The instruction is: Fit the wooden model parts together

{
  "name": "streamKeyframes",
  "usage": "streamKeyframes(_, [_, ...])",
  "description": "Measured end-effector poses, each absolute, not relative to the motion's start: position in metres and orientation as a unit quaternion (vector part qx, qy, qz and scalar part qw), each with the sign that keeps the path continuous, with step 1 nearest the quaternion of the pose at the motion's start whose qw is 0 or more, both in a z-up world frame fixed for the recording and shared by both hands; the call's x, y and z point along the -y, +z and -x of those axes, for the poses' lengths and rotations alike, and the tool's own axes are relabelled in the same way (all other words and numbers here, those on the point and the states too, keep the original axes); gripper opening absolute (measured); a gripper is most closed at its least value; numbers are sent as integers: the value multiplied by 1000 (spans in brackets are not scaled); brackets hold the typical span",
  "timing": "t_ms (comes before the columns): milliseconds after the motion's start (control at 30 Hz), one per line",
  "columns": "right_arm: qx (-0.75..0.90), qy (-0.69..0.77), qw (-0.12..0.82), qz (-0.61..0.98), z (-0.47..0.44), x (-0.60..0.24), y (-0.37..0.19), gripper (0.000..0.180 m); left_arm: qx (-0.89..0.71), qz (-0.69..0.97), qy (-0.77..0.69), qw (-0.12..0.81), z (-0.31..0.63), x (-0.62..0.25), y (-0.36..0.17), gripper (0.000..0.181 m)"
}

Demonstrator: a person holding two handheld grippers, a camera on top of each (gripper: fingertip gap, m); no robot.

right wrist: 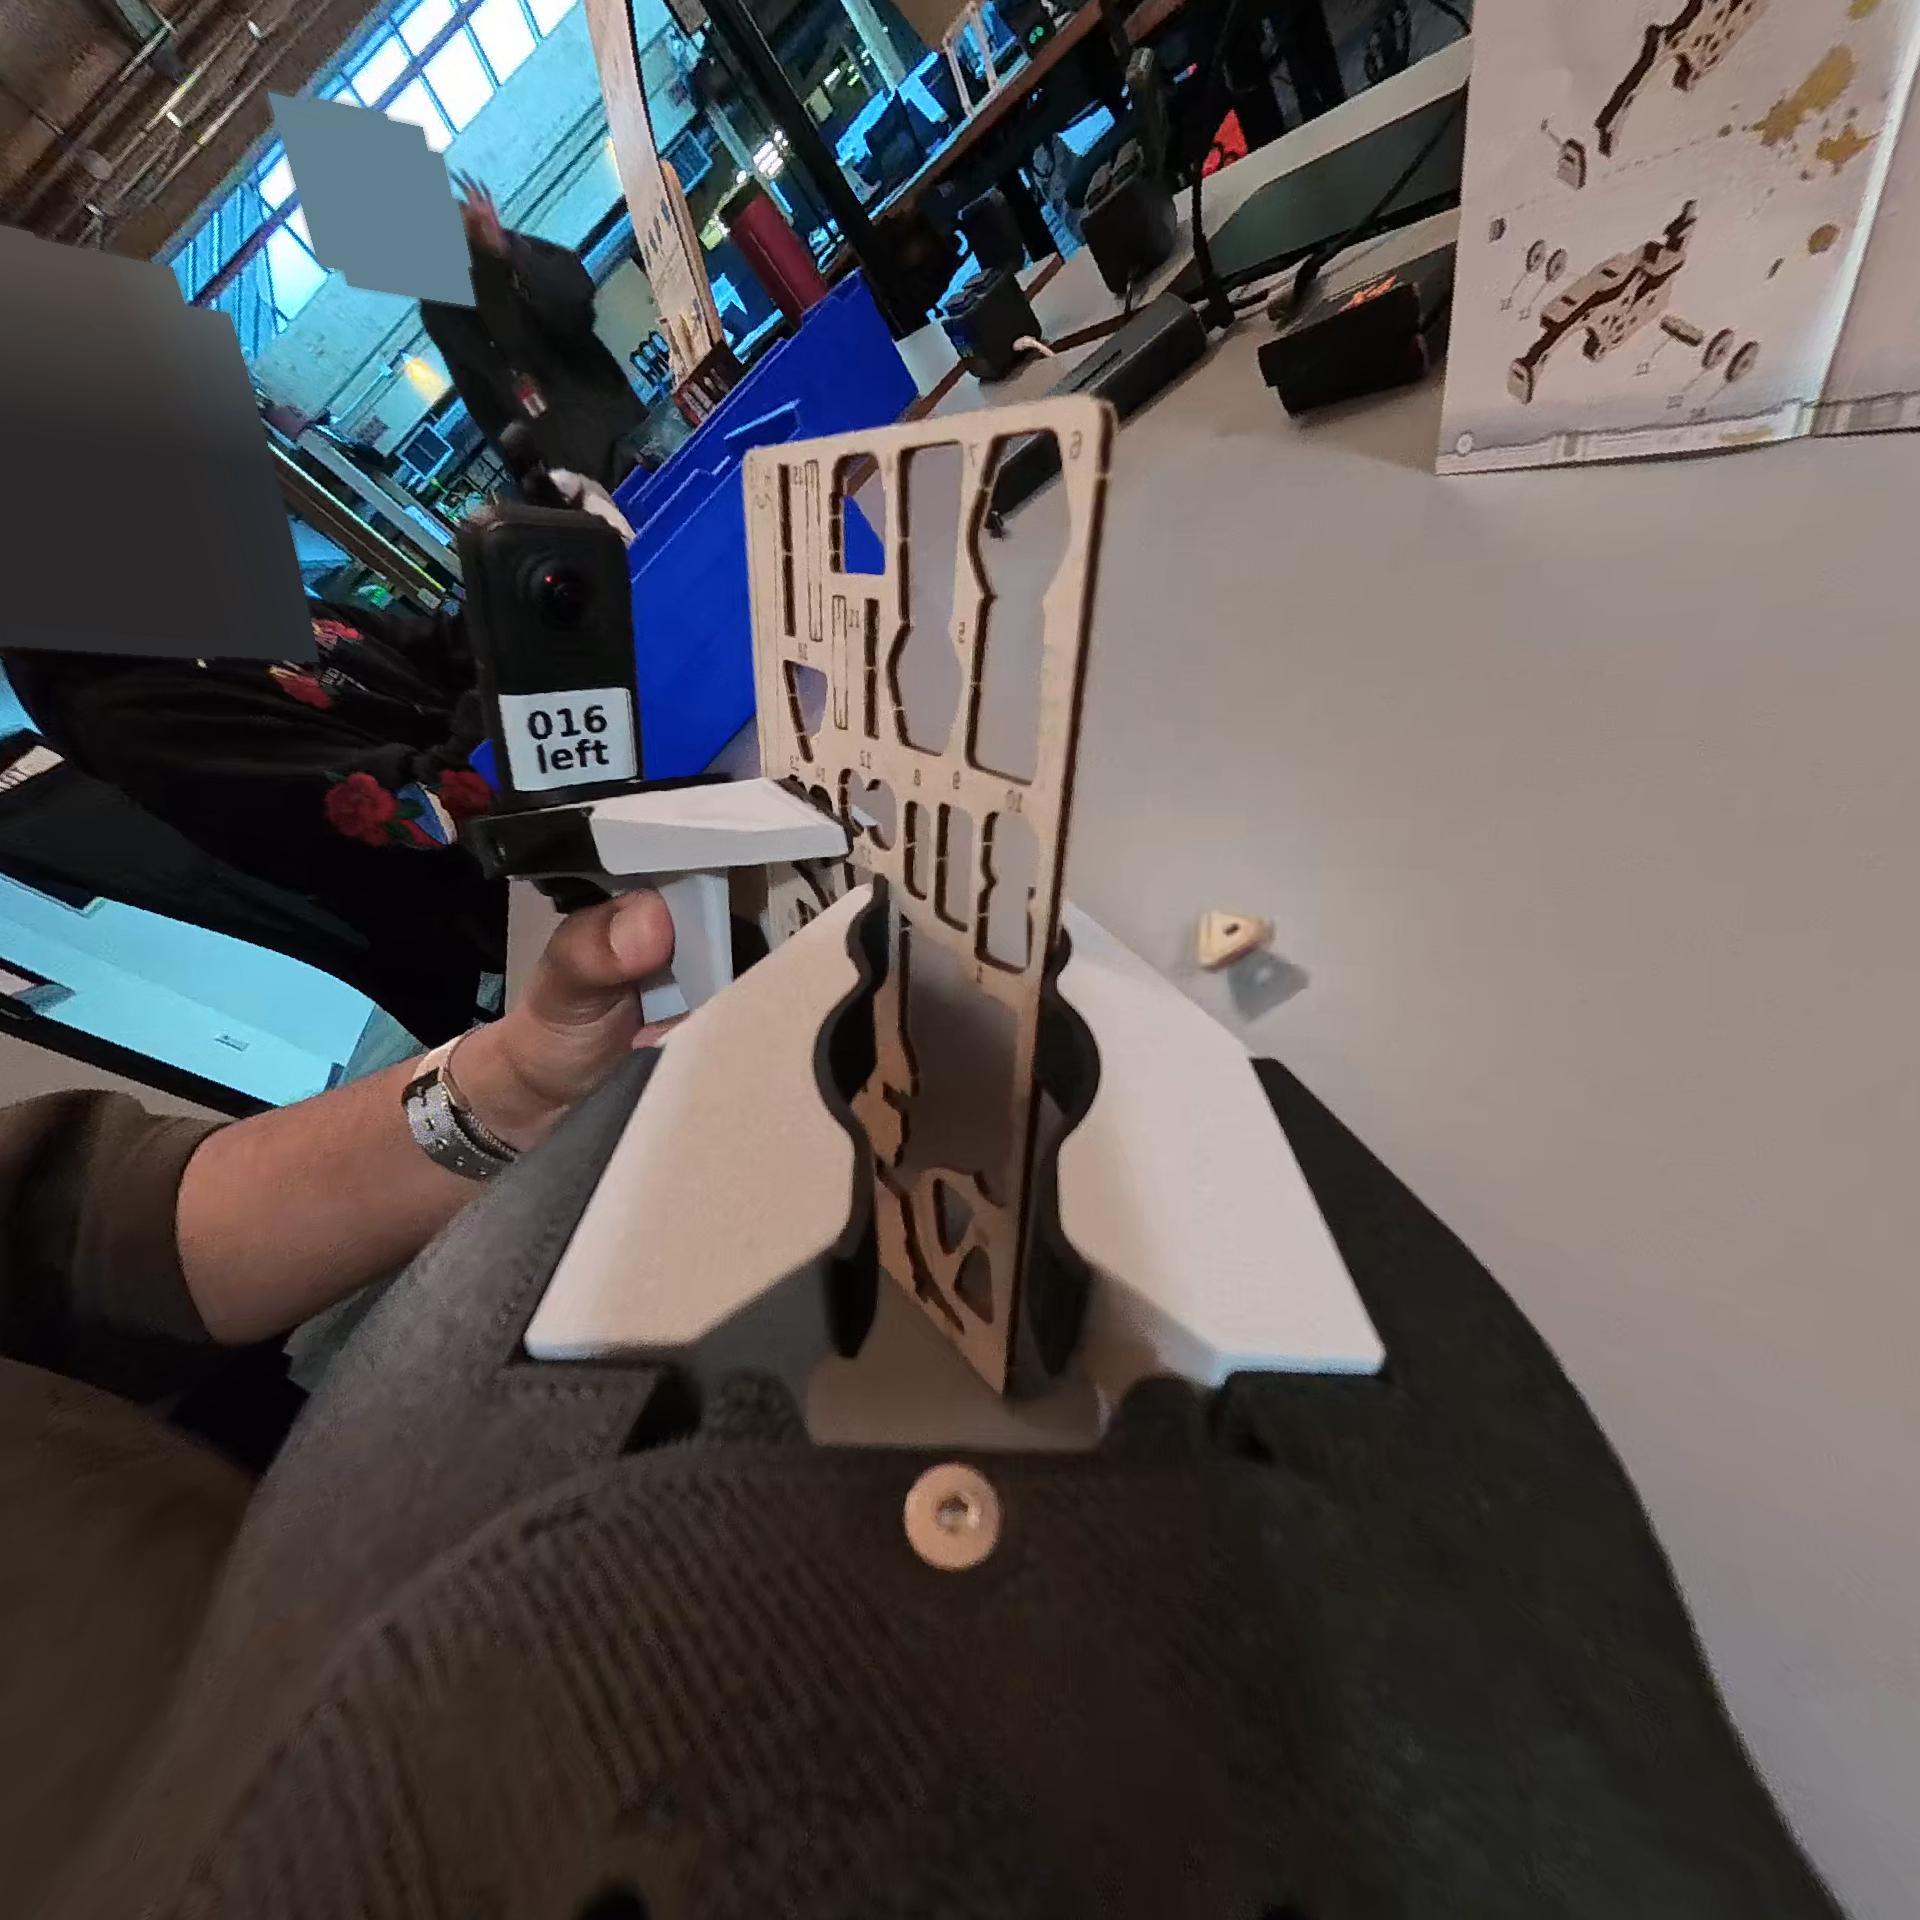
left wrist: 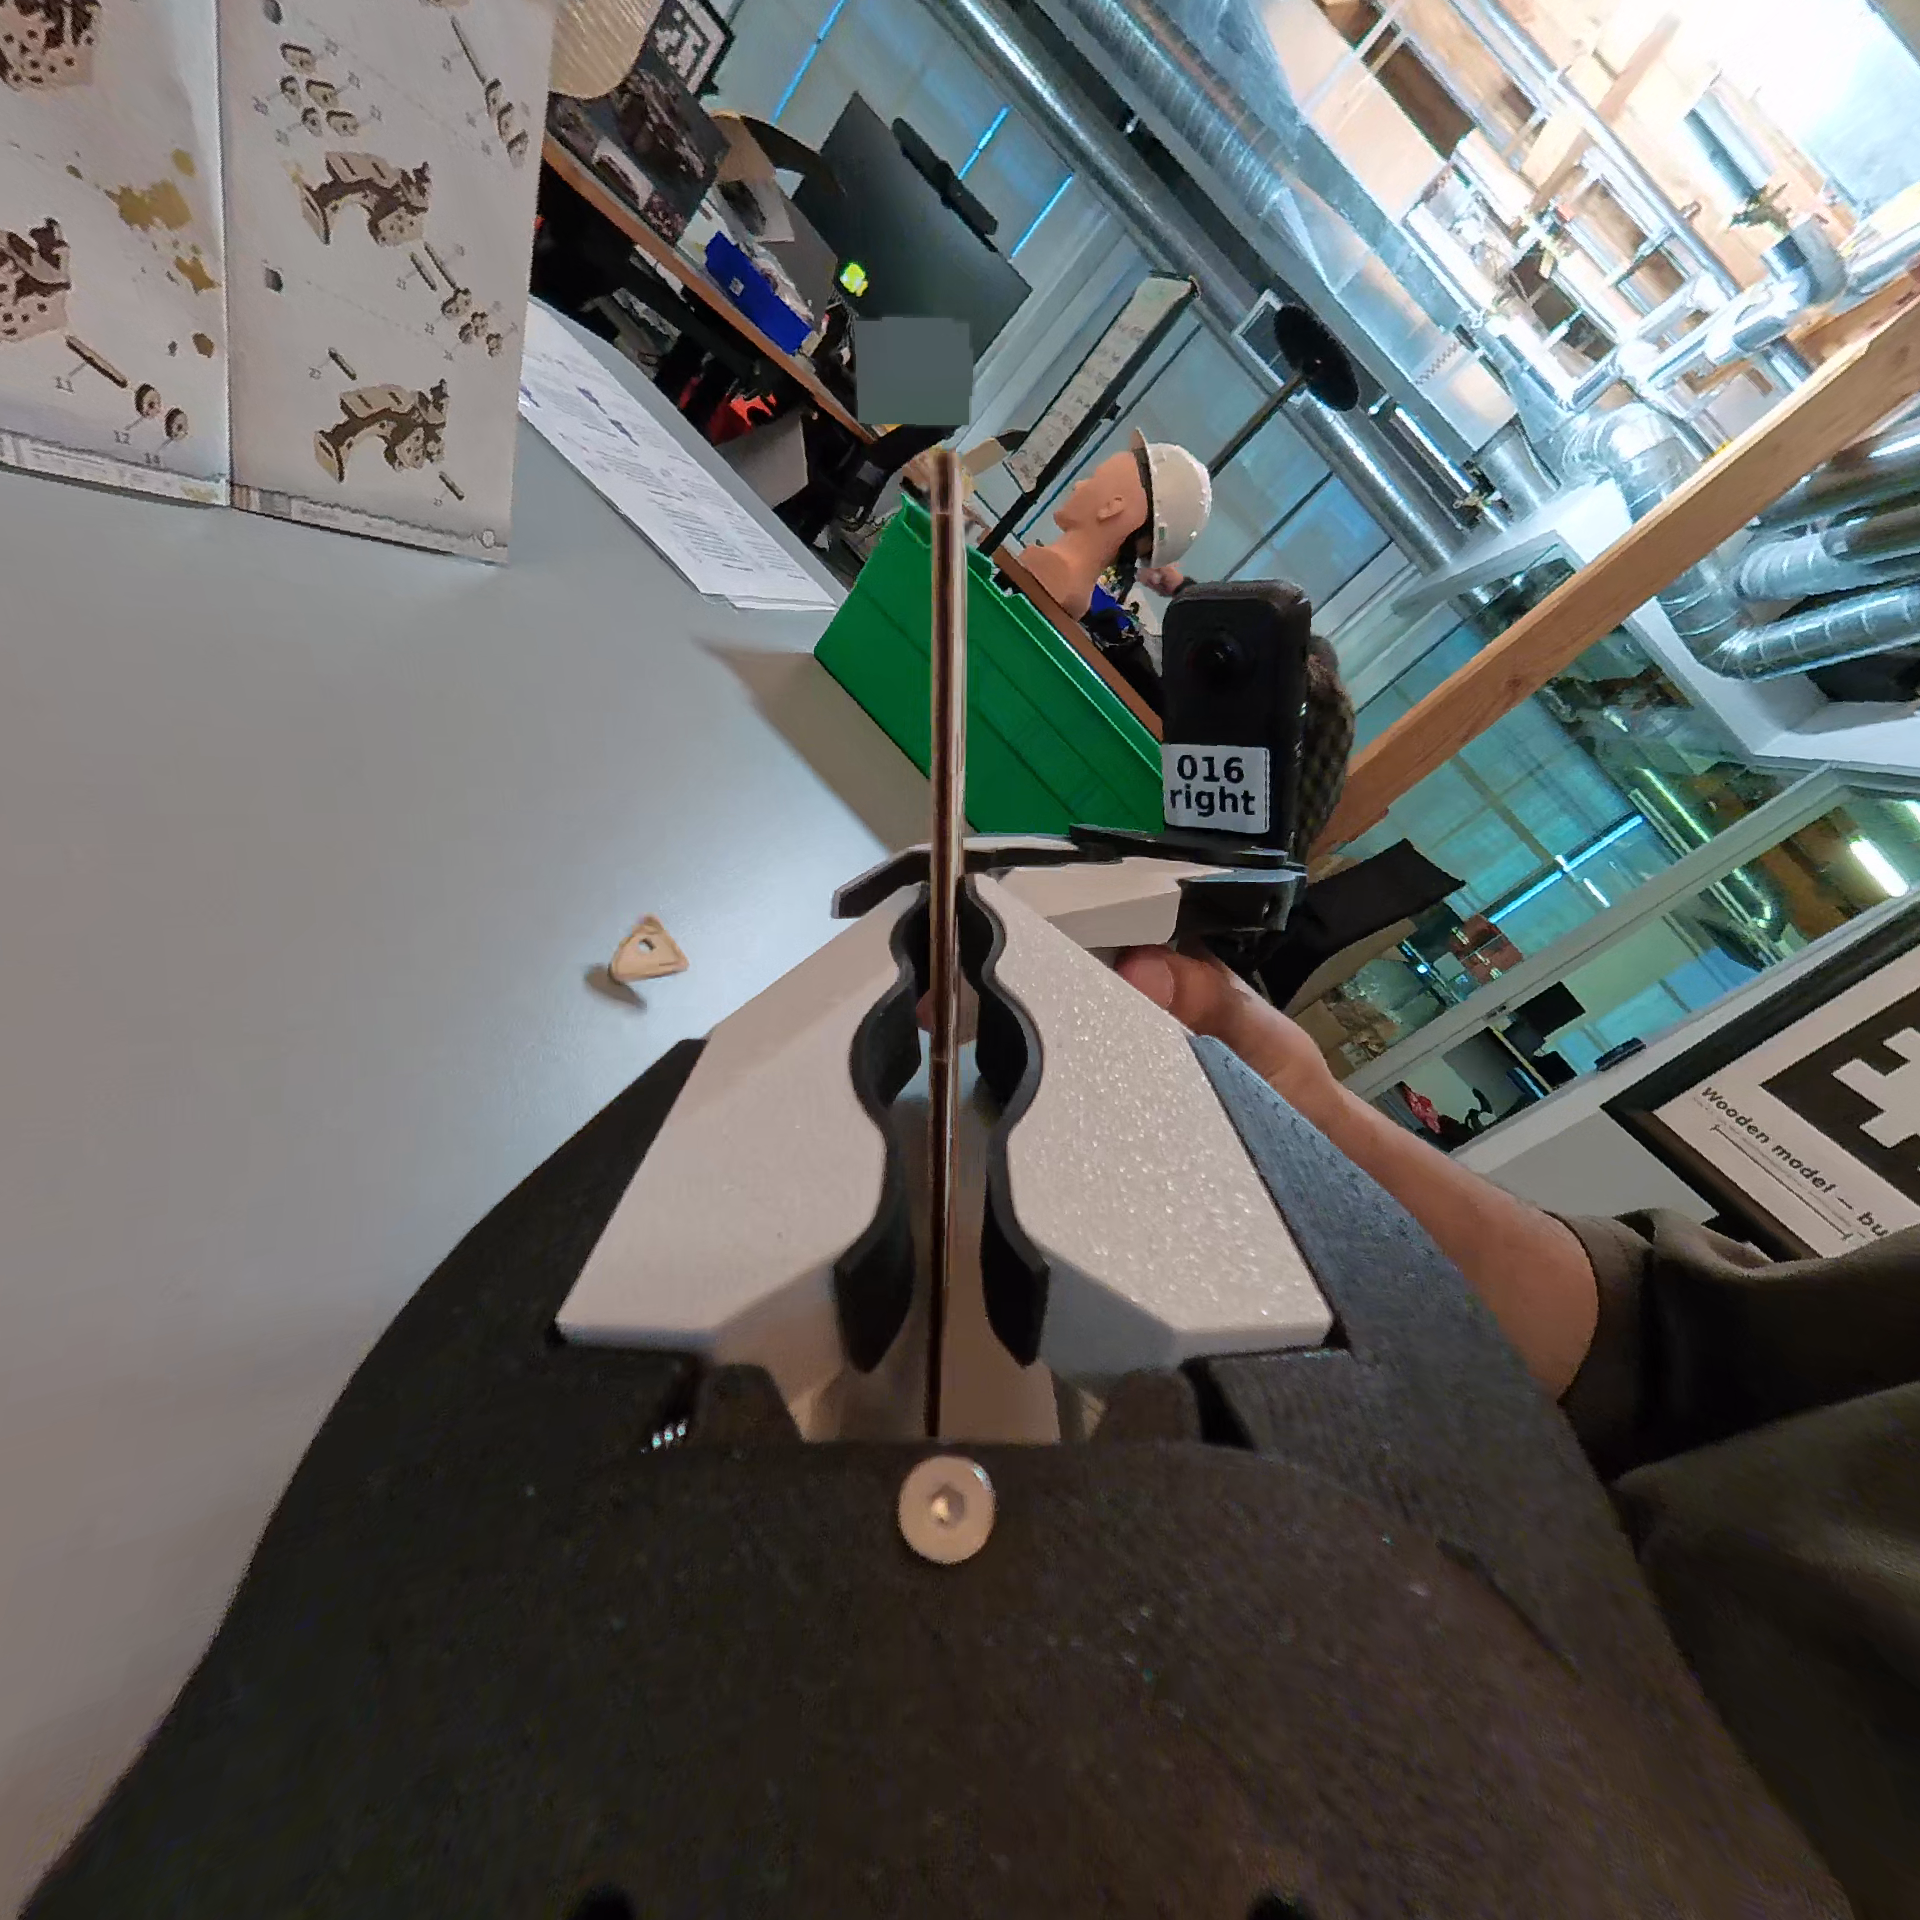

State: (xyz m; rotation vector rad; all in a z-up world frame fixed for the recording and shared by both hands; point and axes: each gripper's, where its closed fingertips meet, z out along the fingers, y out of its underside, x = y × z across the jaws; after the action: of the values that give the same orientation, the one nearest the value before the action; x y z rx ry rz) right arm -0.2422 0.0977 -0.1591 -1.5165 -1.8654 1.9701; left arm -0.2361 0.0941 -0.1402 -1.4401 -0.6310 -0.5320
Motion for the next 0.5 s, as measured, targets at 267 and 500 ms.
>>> streamKeyframes(267, [566, 673, 35, 475, 249, -123, -144, 32, 350, 569, -291, 685, 270, -70, -134, 0])
streamKeyframes(500, [570, 650, 39, 501, 254, -143, -153, 18, 414, 720, -185, 526, 304, -29, -177, 6])
